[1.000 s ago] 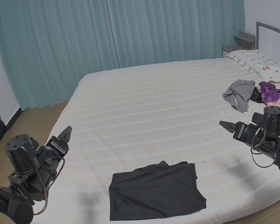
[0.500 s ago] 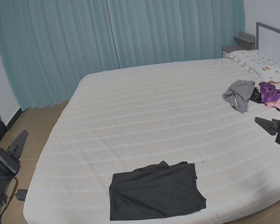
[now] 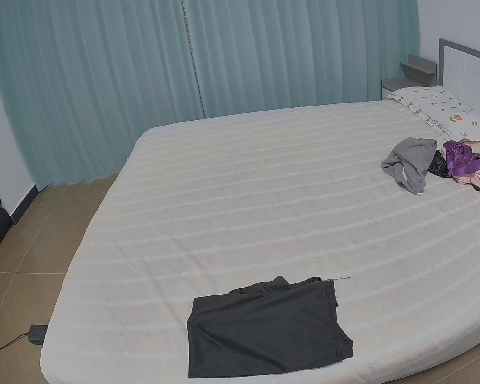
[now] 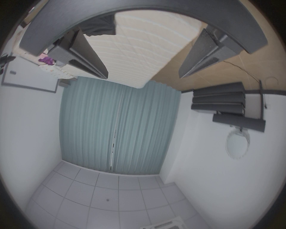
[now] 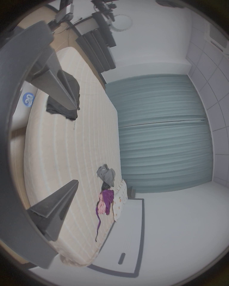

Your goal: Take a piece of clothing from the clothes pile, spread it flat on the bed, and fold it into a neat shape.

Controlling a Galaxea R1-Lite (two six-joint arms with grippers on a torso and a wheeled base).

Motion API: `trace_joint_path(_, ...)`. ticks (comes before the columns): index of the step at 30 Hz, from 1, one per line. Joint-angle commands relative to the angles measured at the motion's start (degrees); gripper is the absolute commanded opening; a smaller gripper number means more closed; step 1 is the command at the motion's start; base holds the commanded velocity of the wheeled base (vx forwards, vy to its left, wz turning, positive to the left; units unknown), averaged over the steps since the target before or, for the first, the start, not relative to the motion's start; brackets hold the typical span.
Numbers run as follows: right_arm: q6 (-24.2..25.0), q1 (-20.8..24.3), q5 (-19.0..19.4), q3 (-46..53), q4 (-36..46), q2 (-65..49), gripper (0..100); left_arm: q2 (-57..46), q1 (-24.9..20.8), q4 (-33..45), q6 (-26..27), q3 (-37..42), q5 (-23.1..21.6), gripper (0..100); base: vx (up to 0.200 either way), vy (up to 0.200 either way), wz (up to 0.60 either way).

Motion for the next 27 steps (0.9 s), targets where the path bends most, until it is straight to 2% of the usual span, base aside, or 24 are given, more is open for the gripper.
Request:
trace_joint_path(1, -7.42, -5.08, -0.33, -0.88, 7.88, -20.16, 100, -16.01, 9.01, 5.94, 7.11, 0.12, 0.51, 100, 0.000, 0.000, 0.00)
trace_joint_path(5, -10.23, -4.99, -0.41, 0.53, 7.79, -24.12, 100, -18.82, 10.32, 6.12, 10.98, 0.47, -0.10, 100, 0.000, 0.000, 0.00)
trace_joint_path(9, -11.72, -4.02, -0.06, 1.32, 6.91, -26.49, 100, -19.35, 10.15, 5.59, 11.15, 1.35, -0.89, 100, 0.000, 0.000, 0.00)
trace_joint_path(12, -11.81, -4.02, -0.15, 1.76, 4.01, -26.49, 100, -19.35, 10.15, 3.48, 11.15, 2.75, -4.94, 100, 0.000, 0.000, 0.00)
trace_joint_path(14, -11.55, -4.02, -0.15, 3.87, -0.91, -26.49, 100, -19.35, 10.15, -1.09, 10.80, 5.48, -9.16, 100, 0.000, 0.000, 0.00)
trace_joint_path(15, -11.55, -4.02, -0.15, 4.39, -1.79, -26.49, 100, -19.35, 10.15, -1.79, 10.71, 6.01, -9.68, 100, 0.000, 0.000, 0.00)
trace_joint_path(16, -11.63, -4.02, -0.06, 8.35, -8.73, -26.49, 100, -19.35, 10.15, -6.36, 10.98, 10.93, -11.88, 100, 0.000, 0.000, 0.00)
trace_joint_path(19, -12.69, -4.02, 0.38, 16.79, -20.77, -26.49, 100, -19.35, 10.15, -15.24, 11.33, 19.72, -13.37, 100, 0.000, 0.000, 0.00)
trace_joint_path(22, -13.39, -4.02, 0.64, 16.70, -21.30, -26.49, 100, -19.35, 10.06, -14.89, 10.62, 19.98, -15.13, 100, 0.000, 0.000, 0.00)
trace_joint_path(24, -13.48, -4.02, -0.24, 16.79, -18.58, -26.49, 100, -19.35, 10.15, -13.40, 10.45, 19.98, -16.54, 100, 0.000, 0.000, 0.00)
trace_joint_path(27, -12.78, -4.02, -2.08, 16.79, -9.87, -26.49, 100, -19.35, 10.15, -6.54, 10.45, 19.98, -19.26, 100, 0.000, 0.000, 0.00)
